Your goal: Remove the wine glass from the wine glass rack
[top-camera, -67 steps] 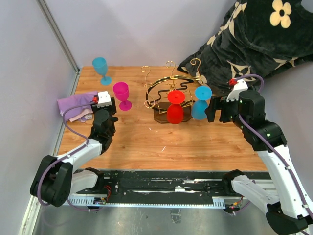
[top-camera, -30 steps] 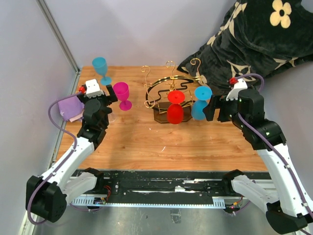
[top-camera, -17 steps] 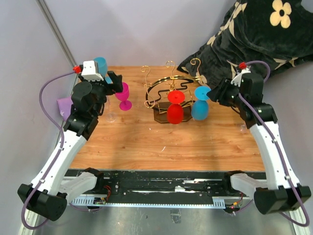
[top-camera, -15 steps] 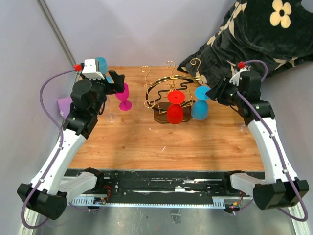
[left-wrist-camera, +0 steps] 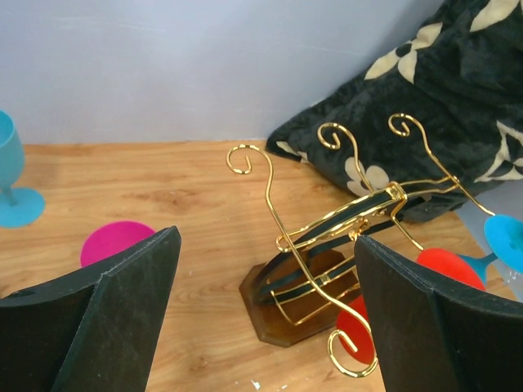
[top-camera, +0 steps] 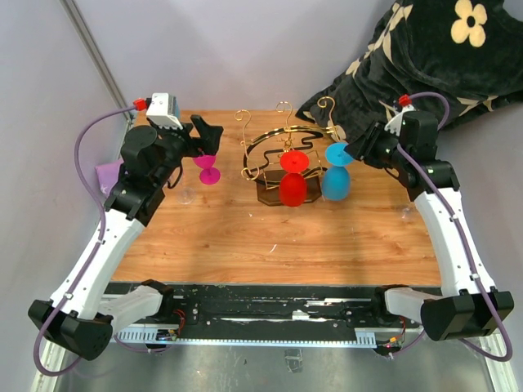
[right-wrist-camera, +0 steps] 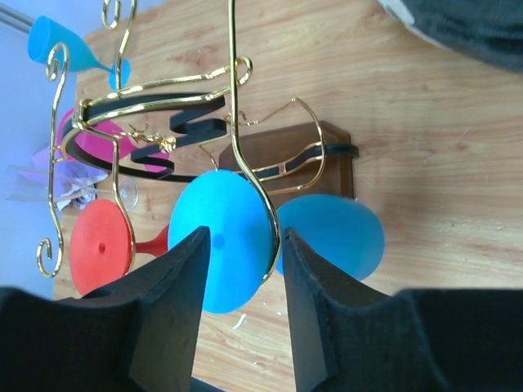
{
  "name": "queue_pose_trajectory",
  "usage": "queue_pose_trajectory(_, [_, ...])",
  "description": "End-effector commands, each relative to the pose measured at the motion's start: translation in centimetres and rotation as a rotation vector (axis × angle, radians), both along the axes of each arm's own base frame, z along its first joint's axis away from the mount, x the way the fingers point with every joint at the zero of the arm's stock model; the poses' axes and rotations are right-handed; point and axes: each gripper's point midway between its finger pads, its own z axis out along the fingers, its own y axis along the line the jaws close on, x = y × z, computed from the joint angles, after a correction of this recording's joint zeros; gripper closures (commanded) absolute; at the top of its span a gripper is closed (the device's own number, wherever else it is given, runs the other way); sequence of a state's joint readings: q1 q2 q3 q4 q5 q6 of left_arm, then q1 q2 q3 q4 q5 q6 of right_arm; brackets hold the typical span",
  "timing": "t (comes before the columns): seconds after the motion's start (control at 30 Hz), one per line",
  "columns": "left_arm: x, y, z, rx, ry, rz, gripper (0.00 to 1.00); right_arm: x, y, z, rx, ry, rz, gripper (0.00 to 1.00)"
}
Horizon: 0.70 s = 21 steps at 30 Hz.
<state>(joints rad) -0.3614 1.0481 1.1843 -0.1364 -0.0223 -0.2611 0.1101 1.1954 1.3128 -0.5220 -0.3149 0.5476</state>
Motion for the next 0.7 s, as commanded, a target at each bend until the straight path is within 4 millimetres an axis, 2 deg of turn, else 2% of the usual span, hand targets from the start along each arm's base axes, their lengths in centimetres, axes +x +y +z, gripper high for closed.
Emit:
queue_pose_trajectory(0.0, [-0.4,-0.5,-0.3,-0.021,0.008,-0.026,0.07,0.1,-1.3,3.5,-0.067,-0.108,-0.028,0.55])
queue_pose_trajectory(0.07, [-0.4,-0.6,-0.3,-0.024,0.008,-0.027,0.07,0.2,-1.3,3.2,-0.071,-0.097,-0.023,0.52])
queue_pose_trajectory(0.23, [-0.5,-0.4,-0.5,-0.019,0.012,-0.021,0.07,0.4,-0.7,3.1,-0.045,-0.101,-0.004,0.52])
queue_pose_trajectory(0.5, [-1.2,0.1,0.5,-0.024,-0.020,-0.012,0.07,1.0,-0.2,2.3,-0.026,-0.085,0.017,0.56])
queue_pose_trajectory(0.67, [-1.3,0.2,0.2,-0.020,-0.015,-0.006,0.07,1.2,-0.1,1.5,-0.024,-0.067,0.019,0.57])
